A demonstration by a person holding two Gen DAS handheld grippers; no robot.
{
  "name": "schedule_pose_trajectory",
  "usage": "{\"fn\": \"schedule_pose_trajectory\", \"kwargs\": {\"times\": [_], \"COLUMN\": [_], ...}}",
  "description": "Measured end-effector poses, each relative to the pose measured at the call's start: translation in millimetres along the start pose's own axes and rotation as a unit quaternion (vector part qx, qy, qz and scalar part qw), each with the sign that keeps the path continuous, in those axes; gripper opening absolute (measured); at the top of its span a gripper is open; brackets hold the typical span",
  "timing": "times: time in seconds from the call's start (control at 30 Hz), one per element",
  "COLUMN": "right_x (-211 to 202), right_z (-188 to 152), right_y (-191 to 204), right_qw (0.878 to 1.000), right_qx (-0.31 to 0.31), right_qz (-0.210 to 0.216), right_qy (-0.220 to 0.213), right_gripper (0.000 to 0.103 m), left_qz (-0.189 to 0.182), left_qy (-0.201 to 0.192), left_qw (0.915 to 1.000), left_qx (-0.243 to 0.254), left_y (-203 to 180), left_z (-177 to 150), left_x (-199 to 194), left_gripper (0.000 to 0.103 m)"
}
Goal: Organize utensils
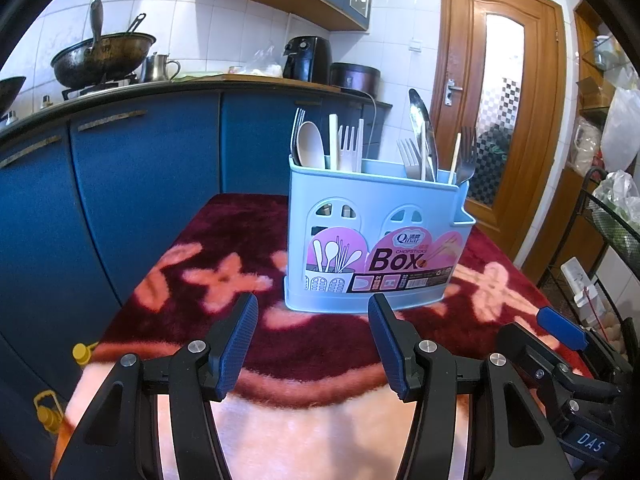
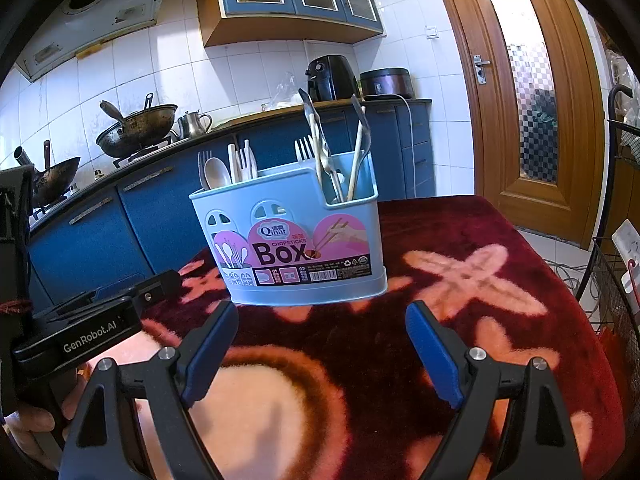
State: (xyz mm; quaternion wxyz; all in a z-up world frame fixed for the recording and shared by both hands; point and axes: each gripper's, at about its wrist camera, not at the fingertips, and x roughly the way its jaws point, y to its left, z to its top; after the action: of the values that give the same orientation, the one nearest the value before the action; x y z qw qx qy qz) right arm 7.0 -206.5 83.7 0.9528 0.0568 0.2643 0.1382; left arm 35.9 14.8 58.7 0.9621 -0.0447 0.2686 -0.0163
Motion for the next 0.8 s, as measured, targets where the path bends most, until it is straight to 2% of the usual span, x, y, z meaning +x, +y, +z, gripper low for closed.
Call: {"fn": "schedule_pose_trajectory", "kwargs": {"times": [0.8], "right_x": [-0.4], "right_z": [0.4], "right_y": [0.2], "right_qw": [1.0], "right_qx": [0.001], "right_qz": [0.0], "right_qy": [0.0], "right_gripper": [0.088], "left_qz": [-0.001], "left_qy": [0.002], "left_qw": [1.0], "left_qx": [0.0], "left_y": [-2.0], "left_z": [-0.7], "left_x": [0.3], "left_gripper": [0.059]}}
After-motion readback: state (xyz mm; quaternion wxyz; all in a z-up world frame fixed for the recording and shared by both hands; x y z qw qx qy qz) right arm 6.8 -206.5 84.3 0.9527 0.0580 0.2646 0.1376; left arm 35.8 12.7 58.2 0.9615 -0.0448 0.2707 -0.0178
